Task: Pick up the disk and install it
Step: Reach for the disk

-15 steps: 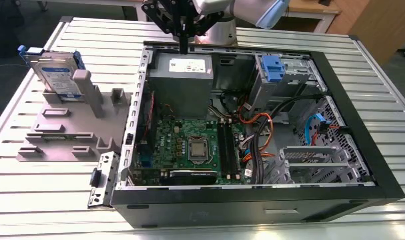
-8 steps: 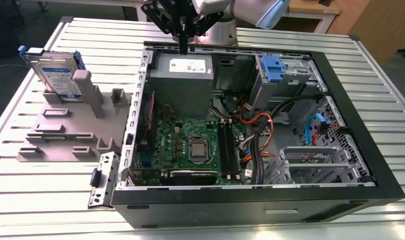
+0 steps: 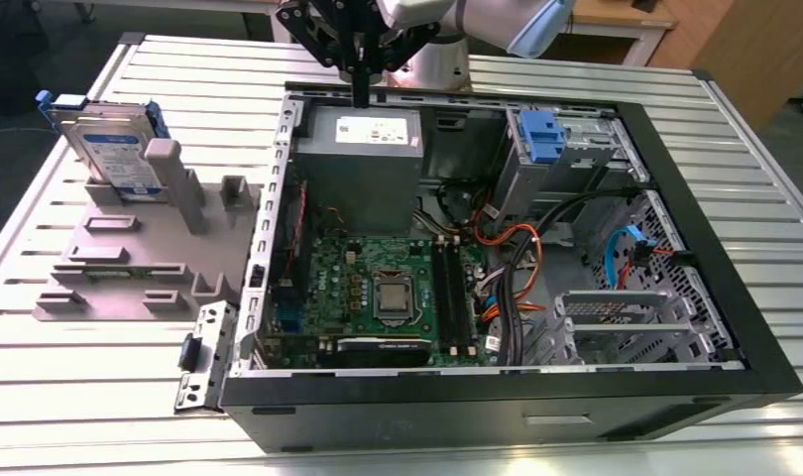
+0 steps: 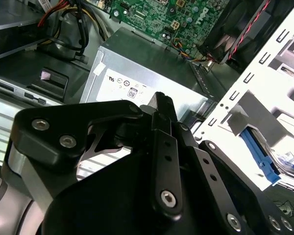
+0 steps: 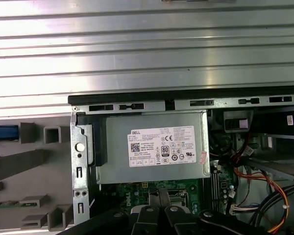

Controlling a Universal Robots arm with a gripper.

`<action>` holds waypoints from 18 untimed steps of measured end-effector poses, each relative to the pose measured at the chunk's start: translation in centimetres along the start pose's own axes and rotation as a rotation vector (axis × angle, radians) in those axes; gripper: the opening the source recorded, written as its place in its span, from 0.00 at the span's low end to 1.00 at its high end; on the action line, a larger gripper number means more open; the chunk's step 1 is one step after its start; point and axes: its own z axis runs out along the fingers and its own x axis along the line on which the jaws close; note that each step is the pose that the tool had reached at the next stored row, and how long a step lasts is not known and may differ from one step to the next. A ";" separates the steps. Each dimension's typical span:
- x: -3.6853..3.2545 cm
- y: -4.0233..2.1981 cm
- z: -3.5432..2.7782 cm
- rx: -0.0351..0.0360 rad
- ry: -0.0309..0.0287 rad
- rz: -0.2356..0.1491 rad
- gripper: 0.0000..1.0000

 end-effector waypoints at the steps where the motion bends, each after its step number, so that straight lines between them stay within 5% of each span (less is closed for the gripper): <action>1: 0.04 0.00 0.00 0.0000 0.0000 0.000 0.11; 18: 0.45 -0.03 0.01 0.0000 0.0000 0.000 0.11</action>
